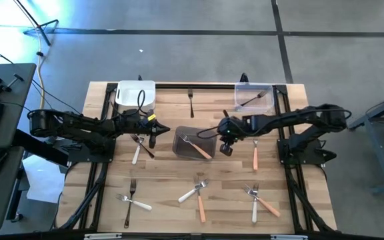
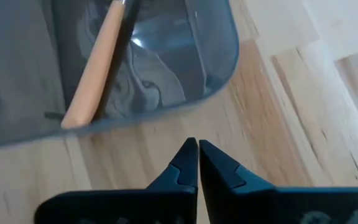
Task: Sort silverware by color (type)
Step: Adjust the black bin
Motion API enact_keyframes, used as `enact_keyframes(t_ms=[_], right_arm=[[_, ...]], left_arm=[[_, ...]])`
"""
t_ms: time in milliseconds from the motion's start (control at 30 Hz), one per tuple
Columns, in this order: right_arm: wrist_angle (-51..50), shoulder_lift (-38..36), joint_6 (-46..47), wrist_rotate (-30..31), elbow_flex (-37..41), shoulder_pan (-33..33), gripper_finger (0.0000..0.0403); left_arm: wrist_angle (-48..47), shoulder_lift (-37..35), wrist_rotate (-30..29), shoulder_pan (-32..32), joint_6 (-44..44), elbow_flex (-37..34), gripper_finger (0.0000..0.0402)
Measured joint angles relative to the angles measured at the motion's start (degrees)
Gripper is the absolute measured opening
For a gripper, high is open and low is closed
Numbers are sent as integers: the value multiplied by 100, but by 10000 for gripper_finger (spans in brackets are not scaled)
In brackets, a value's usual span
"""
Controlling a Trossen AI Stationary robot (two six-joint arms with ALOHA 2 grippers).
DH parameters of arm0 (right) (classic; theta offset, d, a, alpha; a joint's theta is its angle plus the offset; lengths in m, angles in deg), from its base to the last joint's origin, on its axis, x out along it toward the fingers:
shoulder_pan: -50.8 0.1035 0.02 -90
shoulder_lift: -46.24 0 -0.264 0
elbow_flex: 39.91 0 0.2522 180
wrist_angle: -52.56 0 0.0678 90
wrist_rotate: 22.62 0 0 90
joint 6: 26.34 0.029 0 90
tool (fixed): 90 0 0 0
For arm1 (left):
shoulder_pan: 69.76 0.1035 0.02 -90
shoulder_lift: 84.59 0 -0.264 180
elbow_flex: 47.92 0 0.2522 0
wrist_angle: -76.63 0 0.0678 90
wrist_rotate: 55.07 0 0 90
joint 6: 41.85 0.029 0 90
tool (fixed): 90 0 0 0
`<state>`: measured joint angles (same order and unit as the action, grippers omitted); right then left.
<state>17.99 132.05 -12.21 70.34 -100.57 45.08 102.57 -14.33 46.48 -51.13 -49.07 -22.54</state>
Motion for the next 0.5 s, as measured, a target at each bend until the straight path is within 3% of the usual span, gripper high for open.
enact_keyframes(t_ms=[233,500], right_arm=[[500,88,36,297,-2,-291,0],[641,16,-547,503,-2,-668,0]], left_arm=[[-17,0,-4,0,-1,0,0],[-70,0,-17,4,81,0,0]])
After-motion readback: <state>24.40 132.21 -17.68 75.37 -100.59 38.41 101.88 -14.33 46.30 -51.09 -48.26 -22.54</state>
